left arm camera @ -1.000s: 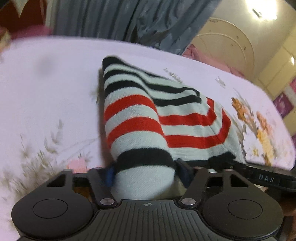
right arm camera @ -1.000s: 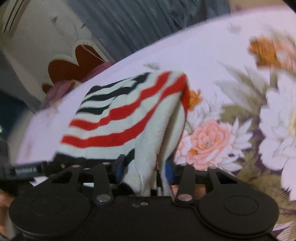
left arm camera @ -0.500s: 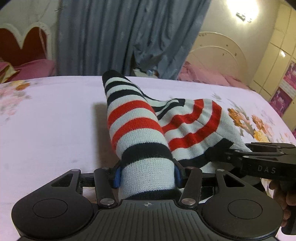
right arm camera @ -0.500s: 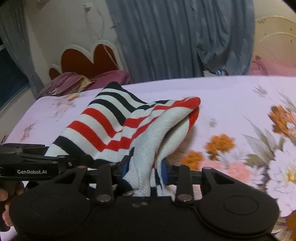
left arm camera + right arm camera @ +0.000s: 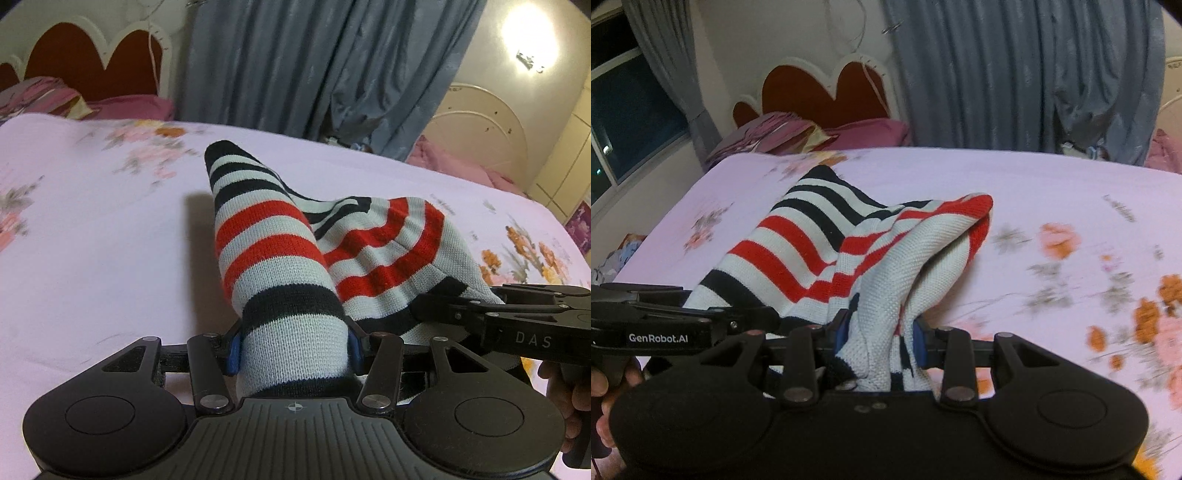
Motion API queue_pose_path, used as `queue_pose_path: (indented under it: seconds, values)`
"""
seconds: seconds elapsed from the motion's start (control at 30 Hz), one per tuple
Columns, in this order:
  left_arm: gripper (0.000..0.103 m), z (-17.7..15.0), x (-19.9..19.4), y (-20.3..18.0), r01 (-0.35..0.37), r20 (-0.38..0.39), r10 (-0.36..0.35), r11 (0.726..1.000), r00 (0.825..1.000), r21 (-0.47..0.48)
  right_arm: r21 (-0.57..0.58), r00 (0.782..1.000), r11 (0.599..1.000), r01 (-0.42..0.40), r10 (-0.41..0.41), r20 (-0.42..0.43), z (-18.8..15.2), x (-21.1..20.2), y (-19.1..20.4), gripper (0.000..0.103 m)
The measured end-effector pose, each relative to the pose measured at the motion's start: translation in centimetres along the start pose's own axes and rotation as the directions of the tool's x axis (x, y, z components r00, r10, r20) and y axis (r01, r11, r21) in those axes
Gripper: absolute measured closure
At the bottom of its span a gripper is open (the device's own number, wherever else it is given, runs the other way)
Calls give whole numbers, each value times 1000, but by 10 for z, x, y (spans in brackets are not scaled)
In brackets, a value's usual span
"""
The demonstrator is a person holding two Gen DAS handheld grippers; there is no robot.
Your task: Fold small clothes
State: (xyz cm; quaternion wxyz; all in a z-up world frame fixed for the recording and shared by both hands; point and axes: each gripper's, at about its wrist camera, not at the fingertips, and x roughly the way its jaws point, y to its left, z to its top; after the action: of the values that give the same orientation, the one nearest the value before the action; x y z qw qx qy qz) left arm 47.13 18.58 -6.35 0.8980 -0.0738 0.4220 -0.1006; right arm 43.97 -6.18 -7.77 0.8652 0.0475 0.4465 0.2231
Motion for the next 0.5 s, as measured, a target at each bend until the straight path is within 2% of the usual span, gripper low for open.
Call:
queue_pose_path:
  seconds: [0.27,0.43,0.5]
  values:
    - [52,-17,5,28,22,-16,-22,1000,1000,-16,11,999,1000,21,-20,-30,-9,16,28,70]
    - [50,-25,14,38,41,-23,-42,999,999,-26,55,998,998,37,-34,-55,-19,24,21,70]
    - [44,-28,19,43,51,-30,-53,998,998,-45,77,996,996,41,-35,-79,-25,29,14,70]
